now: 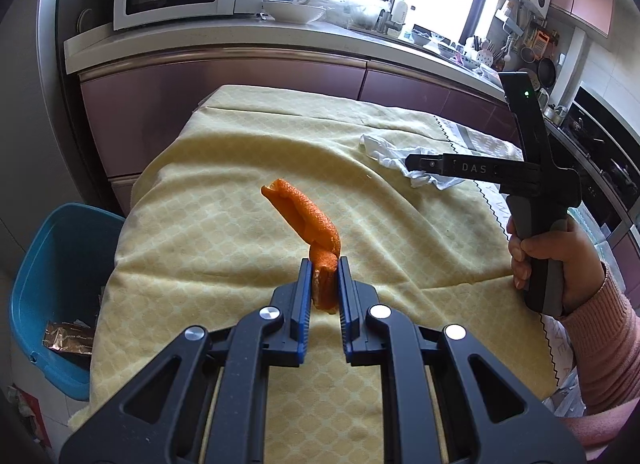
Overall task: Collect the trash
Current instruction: 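Grasp the orange peel with the left tool while the right tool grasps the white tissue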
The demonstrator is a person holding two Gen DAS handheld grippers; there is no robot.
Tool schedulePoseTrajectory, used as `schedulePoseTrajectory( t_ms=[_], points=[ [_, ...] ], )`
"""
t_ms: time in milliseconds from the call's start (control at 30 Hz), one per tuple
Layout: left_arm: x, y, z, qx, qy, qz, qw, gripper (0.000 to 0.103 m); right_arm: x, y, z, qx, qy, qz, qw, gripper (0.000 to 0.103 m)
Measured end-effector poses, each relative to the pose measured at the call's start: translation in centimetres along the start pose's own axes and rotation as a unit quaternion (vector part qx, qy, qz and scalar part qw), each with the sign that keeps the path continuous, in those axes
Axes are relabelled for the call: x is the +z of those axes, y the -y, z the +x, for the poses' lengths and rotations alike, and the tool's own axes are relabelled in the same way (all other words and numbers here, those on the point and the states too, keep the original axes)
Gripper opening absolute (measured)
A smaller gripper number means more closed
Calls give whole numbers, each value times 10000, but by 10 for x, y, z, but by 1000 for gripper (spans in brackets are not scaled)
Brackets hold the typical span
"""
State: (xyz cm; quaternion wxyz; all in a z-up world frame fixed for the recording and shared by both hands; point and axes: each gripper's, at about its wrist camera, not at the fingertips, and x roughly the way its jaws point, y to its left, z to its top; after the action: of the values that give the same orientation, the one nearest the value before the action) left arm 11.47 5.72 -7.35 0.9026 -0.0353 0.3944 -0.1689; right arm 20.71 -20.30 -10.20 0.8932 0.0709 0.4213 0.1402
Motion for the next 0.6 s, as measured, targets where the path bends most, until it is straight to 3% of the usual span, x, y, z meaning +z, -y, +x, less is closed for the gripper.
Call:
schedulePoseTrajectory(
  t_ms=[400,600],
  points=[
    [-6,-7,-13,123,88,-59,9999,13,-6,5,-11,293,76,182,9994,10],
    [-11,-8,-21,158,128,-69,9998,13,-10,5,-24,530,241,291,9979,8]
  ],
)
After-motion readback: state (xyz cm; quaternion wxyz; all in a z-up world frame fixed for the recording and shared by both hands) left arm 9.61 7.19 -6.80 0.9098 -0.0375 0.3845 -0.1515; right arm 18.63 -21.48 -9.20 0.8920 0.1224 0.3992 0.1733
